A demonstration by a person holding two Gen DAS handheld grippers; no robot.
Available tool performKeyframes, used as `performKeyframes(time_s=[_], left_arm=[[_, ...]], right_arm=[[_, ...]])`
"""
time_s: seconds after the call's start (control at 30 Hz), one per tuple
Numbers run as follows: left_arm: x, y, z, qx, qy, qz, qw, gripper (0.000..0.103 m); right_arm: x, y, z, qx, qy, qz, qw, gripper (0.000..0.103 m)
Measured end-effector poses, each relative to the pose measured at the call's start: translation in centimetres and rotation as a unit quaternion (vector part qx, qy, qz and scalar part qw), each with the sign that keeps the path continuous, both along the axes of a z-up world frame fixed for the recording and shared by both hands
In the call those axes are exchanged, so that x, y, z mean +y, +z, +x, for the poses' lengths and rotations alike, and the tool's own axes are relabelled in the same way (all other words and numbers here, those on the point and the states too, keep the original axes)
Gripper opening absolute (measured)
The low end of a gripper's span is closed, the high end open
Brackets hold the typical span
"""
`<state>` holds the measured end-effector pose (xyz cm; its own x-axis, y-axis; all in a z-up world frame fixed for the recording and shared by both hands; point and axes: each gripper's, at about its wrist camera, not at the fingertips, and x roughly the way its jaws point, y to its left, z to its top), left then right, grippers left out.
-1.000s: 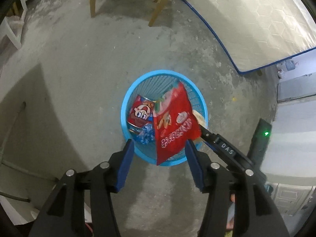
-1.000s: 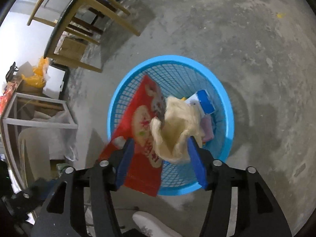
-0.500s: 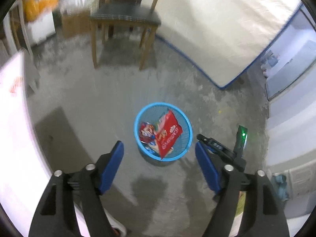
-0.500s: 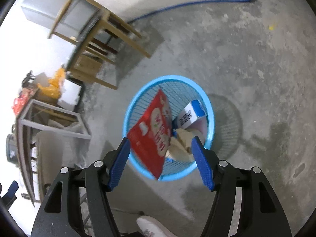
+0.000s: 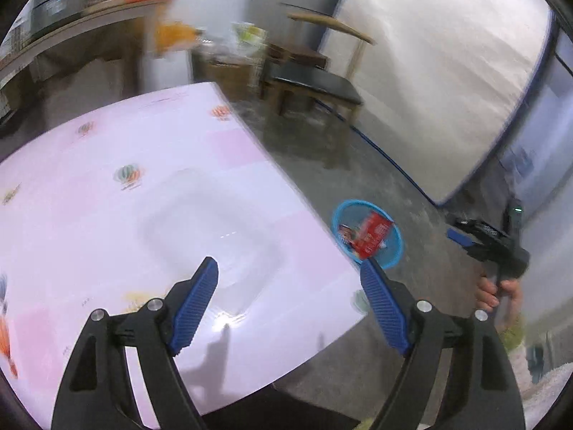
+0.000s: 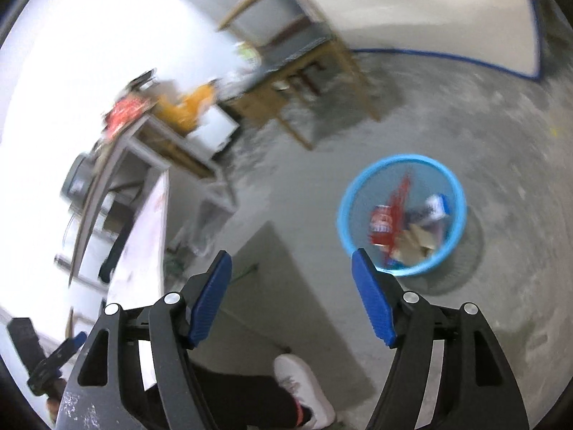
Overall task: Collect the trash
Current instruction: 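Turn both open tools back toward the clear container on the table, then close the right tool on the clear container while the left tool closes on it too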
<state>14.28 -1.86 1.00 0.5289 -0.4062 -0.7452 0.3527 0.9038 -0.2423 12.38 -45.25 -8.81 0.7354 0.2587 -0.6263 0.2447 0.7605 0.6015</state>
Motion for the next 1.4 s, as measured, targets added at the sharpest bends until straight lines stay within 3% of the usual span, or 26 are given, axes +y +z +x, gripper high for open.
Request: performKeyframes(time_s=[0.13, 0.17, 0.27, 0.4, 0.5, 0.63, 0.7, 0.8, 0.87, 0.93, 1.07, 1.23, 1.4], left_arm=[[5.3, -1.5, -1.0, 0.012, 0.072, -0.013, 0.9973, 0.079], [6.2, -1.9, -1.1, 0.017, 0.084, -0.017, 0.9961, 0.079], [9.2, -3.1, -1.6, 0.034, 0.121, -0.018, 0.9919, 0.079], [12.0, -4.5, -2.2, 0.043, 0.151, -0.013, 0.9875, 0.079], [12.9, -5.0, -2.6, 0.043, 0.157, -0.021, 0.9864, 0.079], [13.0, -6.1, -2.6, 0.04, 0.155, -0.031, 0.9866, 0.08], [12.2, -6.3, -2.6, 0.033, 0.134, -0.047, 0.9893, 0.08], [10.8, -6.6, -2.4, 0.025, 0.103, -0.073, 0.9916, 0.08], [10.6, -6.9, -2.6, 0.028, 0.087, -0.109, 0.9898, 0.08], [11.0, -7.2, -2.8, 0.036, 0.077, -0.144, 0.9859, 0.08], [12.2, -7.7, -2.3, 0.047, 0.072, -0.186, 0.9789, 0.079], [12.7, -8.2, -0.7, 0.064, 0.062, -0.211, 0.9734, 0.078], [12.1, -8.0, 0.2, 0.066, 0.042, -0.222, 0.9719, 0.074]], right_arm=[[6.8, 3.6, 2.7, -0.039, 0.088, -0.024, 0.995, 0.076], [8.6, 4.3, 3.3, -0.048, 0.113, -0.031, 0.992, 0.082], [16.2, 6.2, 5.9, -0.065, 0.21, -0.07, 0.973, 0.09], [24.2, 6.4, 8.7, -0.044, 0.301, -0.13, 0.944, 0.093], [28.9, 6.3, 10.5, -0.039, 0.336, -0.187, 0.922, 0.095], [32.8, 4.9, 13.3, -0.008, 0.364, -0.228, 0.903, 0.095], [33.9, 4.3, 14.8, 0.01, 0.376, -0.215, 0.901, 0.095], [34.2, 3.2, 16.5, 0.043, 0.379, -0.152, 0.912, 0.095], [34.1, 2.5, 17.4, 0.073, 0.377, -0.105, 0.917, 0.095], [34.6, 2.4, 17.1, 0.085, 0.387, -0.076, 0.915, 0.095], [36.3, 2.7, 14.5, 0.097, 0.425, -0.048, 0.899, 0.095], [36.6, 2.5, 14.1, 0.114, 0.407, -0.037, 0.906, 0.094], [34.9, 1.3, 13.9, 0.136, 0.37, 0.025, 0.919, 0.075]])
